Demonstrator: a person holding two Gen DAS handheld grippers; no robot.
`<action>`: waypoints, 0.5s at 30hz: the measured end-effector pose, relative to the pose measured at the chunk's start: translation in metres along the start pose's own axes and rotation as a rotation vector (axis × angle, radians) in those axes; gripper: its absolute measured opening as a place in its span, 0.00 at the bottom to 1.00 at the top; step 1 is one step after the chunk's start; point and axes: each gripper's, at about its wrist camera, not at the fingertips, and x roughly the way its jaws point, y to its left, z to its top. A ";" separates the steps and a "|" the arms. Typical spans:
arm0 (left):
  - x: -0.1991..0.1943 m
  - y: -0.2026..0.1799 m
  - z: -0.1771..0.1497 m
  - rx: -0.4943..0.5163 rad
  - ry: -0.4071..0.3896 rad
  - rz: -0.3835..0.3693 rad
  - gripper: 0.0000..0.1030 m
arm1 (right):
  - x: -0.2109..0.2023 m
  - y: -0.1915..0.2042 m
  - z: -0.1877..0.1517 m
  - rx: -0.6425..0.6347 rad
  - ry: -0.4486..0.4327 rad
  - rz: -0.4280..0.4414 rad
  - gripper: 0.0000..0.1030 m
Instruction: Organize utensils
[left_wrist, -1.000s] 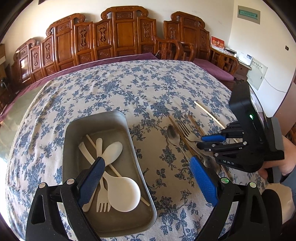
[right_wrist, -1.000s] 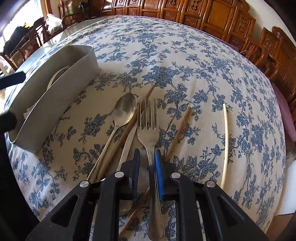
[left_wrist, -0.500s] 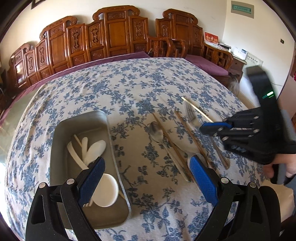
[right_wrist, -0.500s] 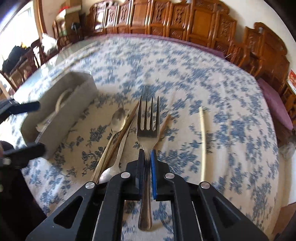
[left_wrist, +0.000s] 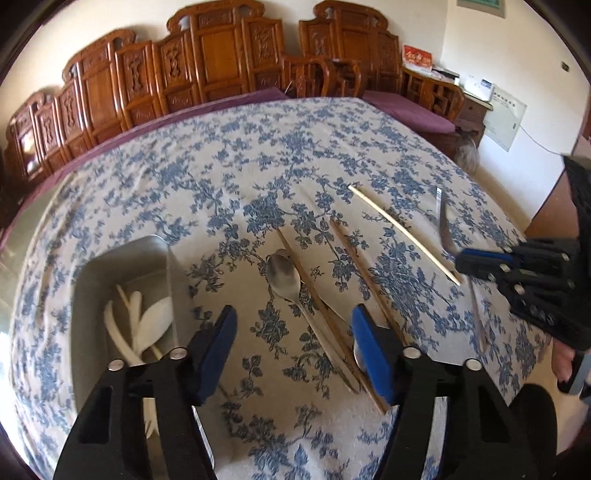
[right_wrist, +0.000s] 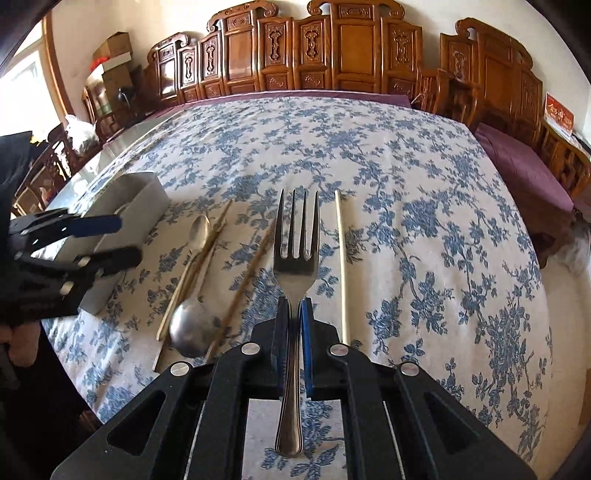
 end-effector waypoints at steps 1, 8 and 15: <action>0.005 0.001 0.003 -0.011 0.011 -0.004 0.54 | 0.002 -0.002 -0.001 0.002 0.003 0.000 0.08; 0.043 0.010 0.020 -0.071 0.076 -0.012 0.33 | 0.009 -0.004 -0.006 0.027 0.021 0.018 0.08; 0.067 0.021 0.033 -0.110 0.114 -0.019 0.27 | 0.021 -0.001 -0.015 0.018 0.058 0.020 0.08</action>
